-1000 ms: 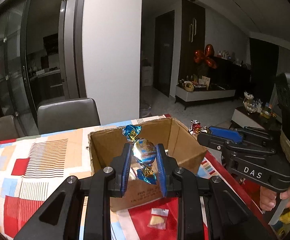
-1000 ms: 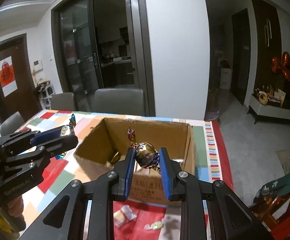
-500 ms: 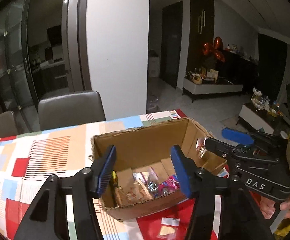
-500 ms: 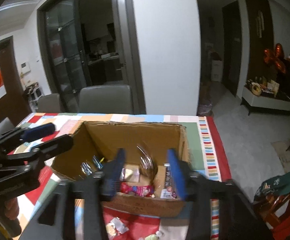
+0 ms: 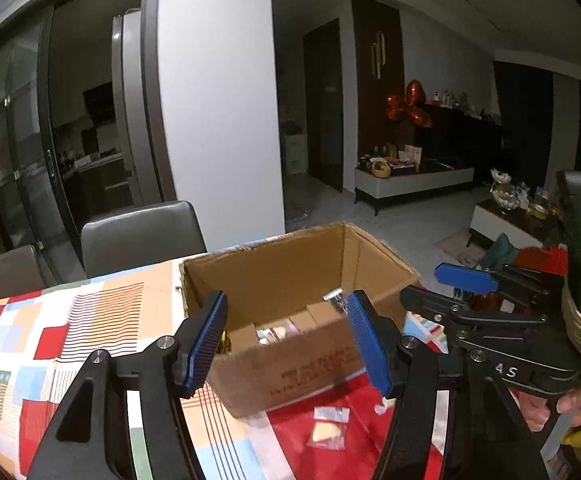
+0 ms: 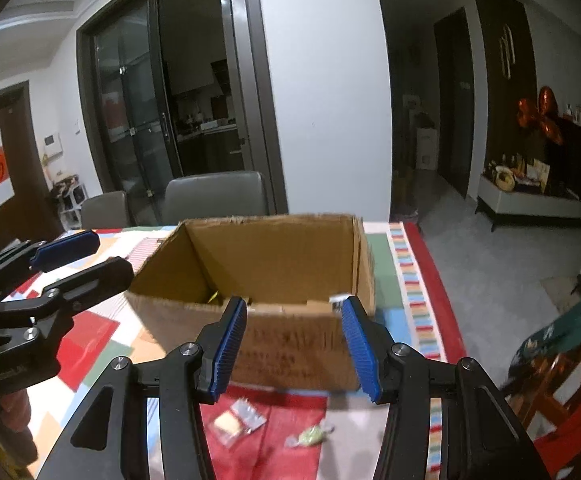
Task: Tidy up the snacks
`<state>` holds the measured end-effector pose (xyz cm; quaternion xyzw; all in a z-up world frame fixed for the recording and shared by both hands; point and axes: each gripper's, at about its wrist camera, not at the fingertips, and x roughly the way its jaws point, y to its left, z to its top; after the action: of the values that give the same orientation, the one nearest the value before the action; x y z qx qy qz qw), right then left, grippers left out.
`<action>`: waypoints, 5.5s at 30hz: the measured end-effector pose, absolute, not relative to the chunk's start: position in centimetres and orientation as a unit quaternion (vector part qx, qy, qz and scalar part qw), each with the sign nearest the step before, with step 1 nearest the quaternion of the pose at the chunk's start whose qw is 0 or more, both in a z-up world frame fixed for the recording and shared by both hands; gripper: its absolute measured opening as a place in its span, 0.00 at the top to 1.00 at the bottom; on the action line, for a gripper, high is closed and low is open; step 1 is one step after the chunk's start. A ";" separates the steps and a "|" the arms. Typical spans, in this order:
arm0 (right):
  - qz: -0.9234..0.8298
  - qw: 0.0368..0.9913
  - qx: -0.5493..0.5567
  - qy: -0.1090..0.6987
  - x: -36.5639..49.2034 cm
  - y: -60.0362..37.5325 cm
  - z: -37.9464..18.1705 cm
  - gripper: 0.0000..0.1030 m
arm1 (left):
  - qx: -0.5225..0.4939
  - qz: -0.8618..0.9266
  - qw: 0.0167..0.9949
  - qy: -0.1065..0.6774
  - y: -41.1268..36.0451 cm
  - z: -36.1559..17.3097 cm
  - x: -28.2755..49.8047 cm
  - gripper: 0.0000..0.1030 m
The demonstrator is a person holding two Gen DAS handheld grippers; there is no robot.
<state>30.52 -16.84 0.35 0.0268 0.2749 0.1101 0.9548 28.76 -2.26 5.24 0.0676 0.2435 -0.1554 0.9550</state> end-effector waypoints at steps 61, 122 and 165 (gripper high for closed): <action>0.070 0.907 0.015 0.414 30.2 -16.1 -14.3 0.73 | 0.050 -0.176 0.887 0.425 -4.7 -13.2 30.7 0.65; 0.104 0.948 -0.031 0.299 30.0 -16.4 6.9 0.73 | 0.054 -0.127 0.937 0.322 -1.1 9.5 29.0 0.65; 0.075 0.935 -0.020 0.347 29.0 -16.9 5.8 0.20 | 0.046 -0.003 0.950 0.308 -0.2 8.0 25.2 0.03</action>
<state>29.01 -16.95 5.83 -0.0196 0.3468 0.0747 0.9348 25.23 -0.23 7.98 0.0457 0.3079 -0.0029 0.9503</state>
